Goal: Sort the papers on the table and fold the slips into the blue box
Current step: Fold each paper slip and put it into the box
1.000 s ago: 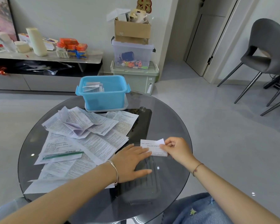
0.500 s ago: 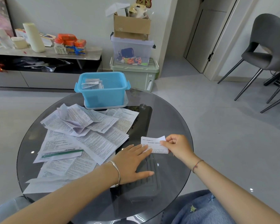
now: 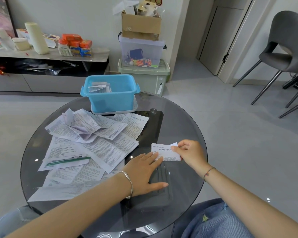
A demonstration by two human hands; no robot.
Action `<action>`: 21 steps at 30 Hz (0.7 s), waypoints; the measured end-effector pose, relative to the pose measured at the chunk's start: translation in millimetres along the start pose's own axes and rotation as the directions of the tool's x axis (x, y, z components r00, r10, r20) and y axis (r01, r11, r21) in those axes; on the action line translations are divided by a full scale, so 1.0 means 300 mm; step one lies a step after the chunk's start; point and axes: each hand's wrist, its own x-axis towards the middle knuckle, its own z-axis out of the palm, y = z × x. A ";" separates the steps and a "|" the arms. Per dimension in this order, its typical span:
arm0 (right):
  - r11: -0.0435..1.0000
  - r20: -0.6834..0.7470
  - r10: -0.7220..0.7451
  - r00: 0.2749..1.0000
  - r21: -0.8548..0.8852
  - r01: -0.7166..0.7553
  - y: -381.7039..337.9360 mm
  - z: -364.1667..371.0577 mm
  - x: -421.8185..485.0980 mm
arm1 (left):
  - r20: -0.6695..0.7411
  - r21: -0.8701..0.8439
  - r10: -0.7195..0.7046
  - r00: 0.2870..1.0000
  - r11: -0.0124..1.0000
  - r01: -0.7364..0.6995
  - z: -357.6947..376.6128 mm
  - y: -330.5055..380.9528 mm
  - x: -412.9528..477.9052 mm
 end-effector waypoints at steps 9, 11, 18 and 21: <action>0.444 0.248 -0.732 0.634 -0.532 0.721 0.055 -0.033 -0.130 | -0.018 0.036 -0.030 0.999 0.999 0.031 0.003 0.021 -0.002; 0.372 0.327 -0.722 0.609 -0.558 0.741 0.075 -0.020 -0.149 | -0.016 0.031 -0.036 0.999 0.999 0.036 0.003 0.024 -0.005; 0.342 0.372 -0.685 0.626 -0.595 0.727 0.084 -0.006 -0.150 | -0.003 0.068 -0.039 0.999 0.997 0.040 0.003 0.033 -0.008; 0.359 0.367 -0.686 0.628 -0.580 0.731 0.079 -0.015 -0.139 | -0.026 0.099 -0.023 0.999 0.995 0.026 0.005 0.028 -0.010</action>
